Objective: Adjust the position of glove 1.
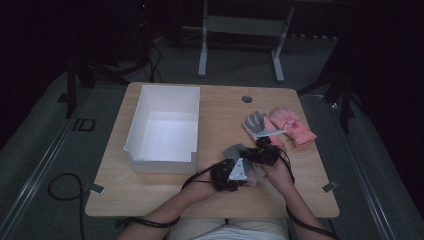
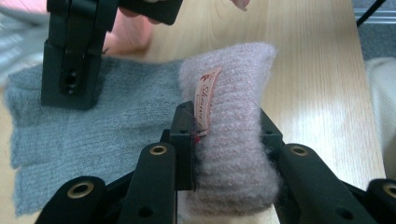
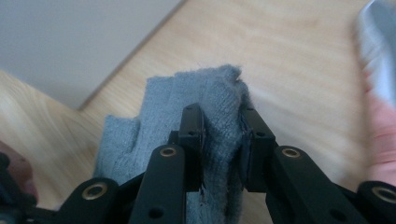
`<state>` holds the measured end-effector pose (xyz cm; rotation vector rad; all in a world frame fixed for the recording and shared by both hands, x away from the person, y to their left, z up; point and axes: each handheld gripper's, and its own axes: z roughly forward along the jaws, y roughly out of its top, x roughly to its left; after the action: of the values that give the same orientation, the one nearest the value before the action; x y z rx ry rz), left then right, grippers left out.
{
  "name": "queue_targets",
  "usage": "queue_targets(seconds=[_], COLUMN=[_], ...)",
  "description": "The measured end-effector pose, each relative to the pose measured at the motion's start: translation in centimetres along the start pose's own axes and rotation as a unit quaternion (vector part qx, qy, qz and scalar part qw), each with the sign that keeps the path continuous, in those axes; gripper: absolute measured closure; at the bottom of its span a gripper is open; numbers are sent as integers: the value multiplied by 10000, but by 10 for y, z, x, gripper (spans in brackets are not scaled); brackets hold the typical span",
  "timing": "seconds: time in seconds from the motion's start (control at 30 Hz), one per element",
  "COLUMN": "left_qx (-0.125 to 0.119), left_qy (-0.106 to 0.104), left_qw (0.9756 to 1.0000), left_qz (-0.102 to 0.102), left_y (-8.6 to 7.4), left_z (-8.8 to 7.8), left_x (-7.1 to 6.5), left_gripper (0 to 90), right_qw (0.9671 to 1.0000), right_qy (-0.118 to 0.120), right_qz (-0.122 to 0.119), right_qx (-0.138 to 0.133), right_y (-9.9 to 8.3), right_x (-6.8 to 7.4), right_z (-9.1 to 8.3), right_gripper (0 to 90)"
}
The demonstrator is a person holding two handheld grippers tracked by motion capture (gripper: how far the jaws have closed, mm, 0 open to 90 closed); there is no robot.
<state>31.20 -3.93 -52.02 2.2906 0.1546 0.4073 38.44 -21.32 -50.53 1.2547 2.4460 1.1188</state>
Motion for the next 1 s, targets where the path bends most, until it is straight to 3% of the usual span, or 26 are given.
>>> queue_targets(seconds=[0.03,0.1,0.3,0.43,0.7,1.0], left_qx=[0,-3,29,24,90,174], left_qy=[0,44,116,29,72,351], left_qw=[10000,9999,9993,9990,9979,9955], left_qz=[0,108,360,454,642,863], left_y=[0,12,36,46,51,50], left_z=[0,-9,-33,-51,-77,-111], left_x=[0,5,20,36,54,71], left_gripper=[688,688,688,690,691,690], right_qw=[10000,9998,9987,9975,9960,9939], right_qy=[0,51,53,72,161,263], right_qz=[0,70,-95,-122,-202,-355], right_qx=[0,-182,-498,-695,-859,-1013], right_y=[0,11,35,52,79,114], right_x=[0,-1,4,8,19,38], right_z=[0,-17,-41,-51,-56,-55], right_gripper=[740,741,740,741,741,740])
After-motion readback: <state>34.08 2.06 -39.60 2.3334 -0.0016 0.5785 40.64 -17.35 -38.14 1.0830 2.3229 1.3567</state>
